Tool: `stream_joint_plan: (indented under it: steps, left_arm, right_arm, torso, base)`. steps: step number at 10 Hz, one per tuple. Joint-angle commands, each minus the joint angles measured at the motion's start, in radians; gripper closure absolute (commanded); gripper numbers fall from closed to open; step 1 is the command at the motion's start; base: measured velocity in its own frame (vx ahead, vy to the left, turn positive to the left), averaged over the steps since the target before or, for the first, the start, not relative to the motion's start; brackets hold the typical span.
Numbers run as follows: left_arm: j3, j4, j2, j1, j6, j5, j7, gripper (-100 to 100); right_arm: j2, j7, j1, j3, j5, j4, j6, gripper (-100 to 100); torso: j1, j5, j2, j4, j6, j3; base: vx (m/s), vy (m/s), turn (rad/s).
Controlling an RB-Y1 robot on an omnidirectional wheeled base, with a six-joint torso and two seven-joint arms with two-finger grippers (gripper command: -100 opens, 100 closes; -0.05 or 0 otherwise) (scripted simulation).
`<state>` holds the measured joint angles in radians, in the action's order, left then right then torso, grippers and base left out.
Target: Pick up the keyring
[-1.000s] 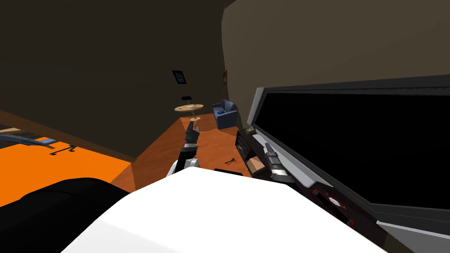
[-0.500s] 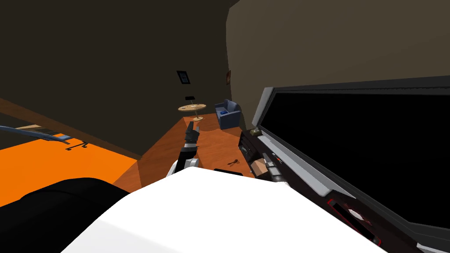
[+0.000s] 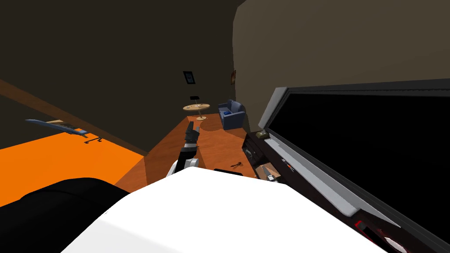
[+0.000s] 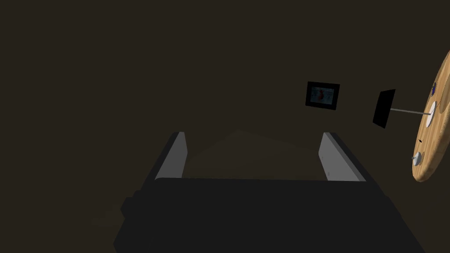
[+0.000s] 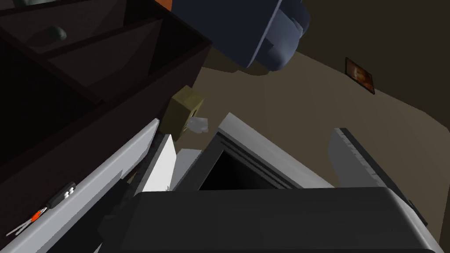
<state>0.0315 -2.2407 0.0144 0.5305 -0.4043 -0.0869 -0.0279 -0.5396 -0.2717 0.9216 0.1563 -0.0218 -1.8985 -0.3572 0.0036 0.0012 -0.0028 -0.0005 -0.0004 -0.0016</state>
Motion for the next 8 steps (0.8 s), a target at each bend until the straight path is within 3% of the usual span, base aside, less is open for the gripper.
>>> stream_joint_plan:
  steps: [1,2,4,8]
  left_arm:
    - [0.0,0.0,0.0,0.0,0.0,0.0,0.0,0]
    - [0.0,0.0,0.0,0.0,0.0,0.0,0.0,0]
    - [0.0,0.0,0.0,0.0,0.0,0.0,0.0,0]
    - [0.0,0.0,0.0,0.0,0.0,0.0,0.0,0]
  right_arm:
    - [-0.047,-0.016,0.034,0.015,0.014,0.05,0.0,-100]
    - [-0.047,-0.016,0.034,0.015,0.014,0.062,0.0,-100]
    - [-0.097,-0.039,0.065,0.039,0.037,0.129,0.014,-100]
    - [-0.142,-0.064,0.086,0.064,0.063,0.211,0.032,-100]
  torso:
    - [0.0,0.0,0.0,0.0,0.0,0.0]
    - [0.001,0.0,-0.002,0.0,0.0,-0.001]
    - [-0.001,0.0,-0.001,0.0,0.0,0.0]
    - [-0.006,-0.001,-0.002,0.0,0.0,-0.001]
  base:
    - [0.102,0.076,0.157]
    - [0.074,0.054,0.042]
    - [0.081,0.033,0.153]
    - [0.089,-0.018,0.133]
